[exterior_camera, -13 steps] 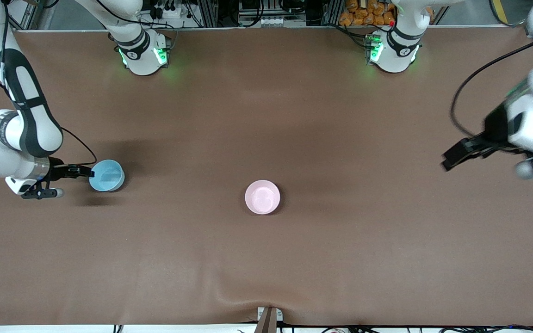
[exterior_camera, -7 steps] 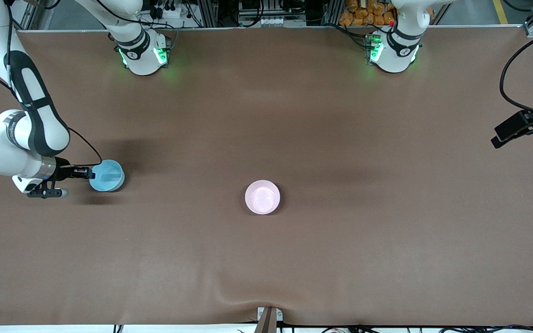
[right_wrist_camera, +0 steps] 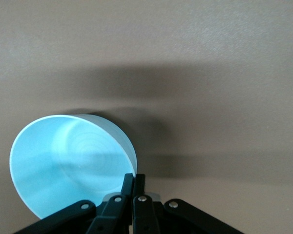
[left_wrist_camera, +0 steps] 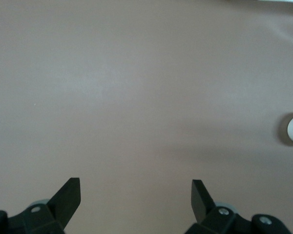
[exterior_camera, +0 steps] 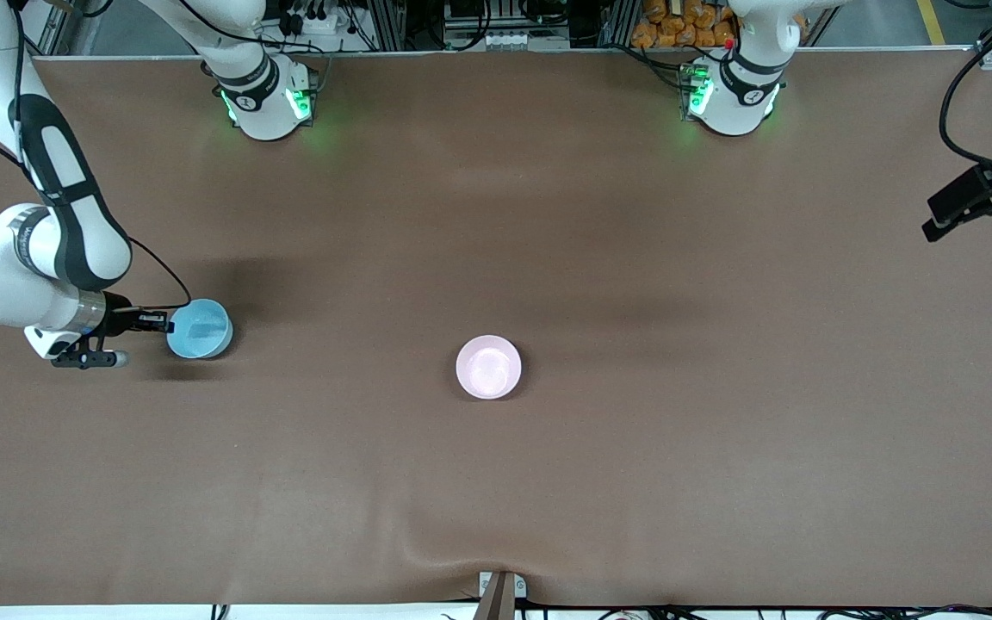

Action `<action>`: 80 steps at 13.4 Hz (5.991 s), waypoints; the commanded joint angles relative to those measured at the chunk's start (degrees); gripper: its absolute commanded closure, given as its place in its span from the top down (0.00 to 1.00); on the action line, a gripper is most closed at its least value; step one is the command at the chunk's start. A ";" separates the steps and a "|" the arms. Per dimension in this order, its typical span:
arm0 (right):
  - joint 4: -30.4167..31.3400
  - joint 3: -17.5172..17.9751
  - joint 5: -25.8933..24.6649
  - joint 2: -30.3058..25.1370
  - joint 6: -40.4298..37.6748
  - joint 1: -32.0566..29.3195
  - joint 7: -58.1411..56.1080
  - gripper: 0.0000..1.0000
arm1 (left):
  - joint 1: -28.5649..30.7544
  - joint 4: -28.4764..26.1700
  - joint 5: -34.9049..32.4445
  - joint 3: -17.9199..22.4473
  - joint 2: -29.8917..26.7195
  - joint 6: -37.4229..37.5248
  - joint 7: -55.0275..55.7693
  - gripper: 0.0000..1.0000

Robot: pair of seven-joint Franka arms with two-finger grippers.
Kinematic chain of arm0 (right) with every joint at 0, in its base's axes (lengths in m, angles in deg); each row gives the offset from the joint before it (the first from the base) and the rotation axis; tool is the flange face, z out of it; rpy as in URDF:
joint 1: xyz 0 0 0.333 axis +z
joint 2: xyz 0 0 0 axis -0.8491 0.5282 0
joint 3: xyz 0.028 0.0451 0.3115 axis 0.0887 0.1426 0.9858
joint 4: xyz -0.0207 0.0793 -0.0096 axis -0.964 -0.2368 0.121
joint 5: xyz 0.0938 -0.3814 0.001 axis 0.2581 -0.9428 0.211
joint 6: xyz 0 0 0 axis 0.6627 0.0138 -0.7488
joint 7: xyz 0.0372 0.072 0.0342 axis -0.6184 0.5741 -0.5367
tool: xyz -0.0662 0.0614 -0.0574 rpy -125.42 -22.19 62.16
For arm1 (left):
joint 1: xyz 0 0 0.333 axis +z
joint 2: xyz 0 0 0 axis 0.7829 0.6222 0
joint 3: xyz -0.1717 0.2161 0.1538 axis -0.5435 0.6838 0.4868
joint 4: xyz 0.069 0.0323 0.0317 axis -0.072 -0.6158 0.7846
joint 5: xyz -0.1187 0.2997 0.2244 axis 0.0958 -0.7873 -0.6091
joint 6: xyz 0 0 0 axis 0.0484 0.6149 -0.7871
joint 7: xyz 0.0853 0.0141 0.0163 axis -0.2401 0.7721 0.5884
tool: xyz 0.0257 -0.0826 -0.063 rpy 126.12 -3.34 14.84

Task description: Stack pink and blue bowls on white bowl

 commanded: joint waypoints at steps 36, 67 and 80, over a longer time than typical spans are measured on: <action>-23.17 0.50 15.96 12.35 10.34 48.98 74.73 0.00 | -7.89 -4.01 -0.07 5.98 -2.41 0.83 -1.16 1.00; -52.10 1.11 4.62 -2.04 -48.90 20.17 38.79 1.00 | -6.57 -4.10 0.02 5.98 -2.49 2.85 0.42 1.00; -29.87 0.77 -6.91 -24.55 -47.86 19.72 31.14 1.00 | -6.75 -4.01 0.02 4.84 -1.88 2.59 0.42 1.00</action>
